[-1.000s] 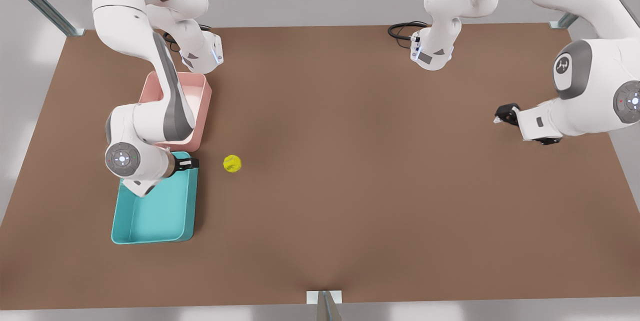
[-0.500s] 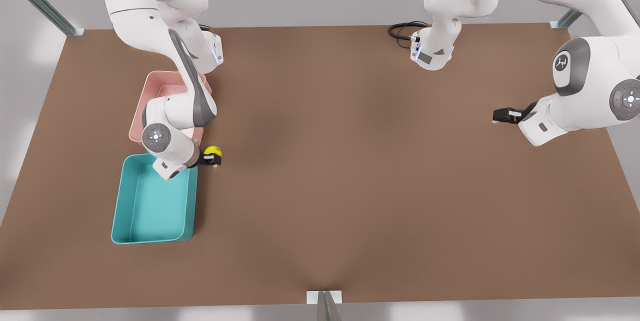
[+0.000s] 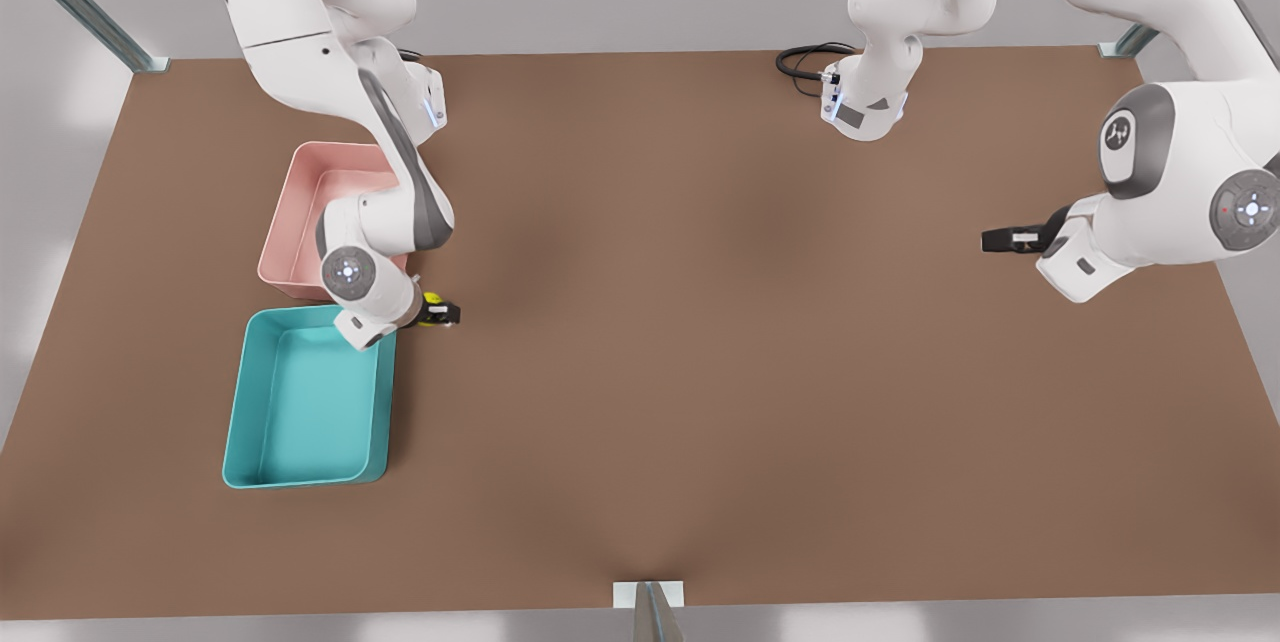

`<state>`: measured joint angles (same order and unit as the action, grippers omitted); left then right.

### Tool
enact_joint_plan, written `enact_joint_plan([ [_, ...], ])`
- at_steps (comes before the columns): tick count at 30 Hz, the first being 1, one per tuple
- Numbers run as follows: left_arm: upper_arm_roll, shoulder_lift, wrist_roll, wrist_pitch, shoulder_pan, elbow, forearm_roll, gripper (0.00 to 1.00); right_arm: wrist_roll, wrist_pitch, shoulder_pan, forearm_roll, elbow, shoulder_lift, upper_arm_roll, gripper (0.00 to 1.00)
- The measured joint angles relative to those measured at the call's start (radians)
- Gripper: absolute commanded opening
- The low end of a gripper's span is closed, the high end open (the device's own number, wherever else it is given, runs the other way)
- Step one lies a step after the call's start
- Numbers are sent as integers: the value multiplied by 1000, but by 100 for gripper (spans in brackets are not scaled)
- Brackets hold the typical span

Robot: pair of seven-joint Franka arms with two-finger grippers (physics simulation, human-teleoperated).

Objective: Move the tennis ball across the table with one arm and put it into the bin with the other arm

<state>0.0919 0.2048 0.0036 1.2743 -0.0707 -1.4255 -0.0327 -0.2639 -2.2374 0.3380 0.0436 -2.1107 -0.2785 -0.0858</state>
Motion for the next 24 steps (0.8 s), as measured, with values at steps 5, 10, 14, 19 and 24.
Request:
enact_joint_plan([
  [5,0,3,-30,-3,0,0,0,100,-14,-1,-5,0,-45,-9,-1,100],
  [10,0,8,-53,-3,0,0,0,100,-24,-6,-6,0,-57,-55,-2,100],
  [14,0,12,-68,-3,1,0,0,100,-31,-16,-7,0,-78,-59,-3,100],
  [19,0,18,-82,-3,2,0,-1,100,-37,-32,-8,0,-86,-84,-5,100],
  [24,0,24,-93,-3,2,0,-1,100,-42,-47,-7,0,-85,-106,-5,100],
])
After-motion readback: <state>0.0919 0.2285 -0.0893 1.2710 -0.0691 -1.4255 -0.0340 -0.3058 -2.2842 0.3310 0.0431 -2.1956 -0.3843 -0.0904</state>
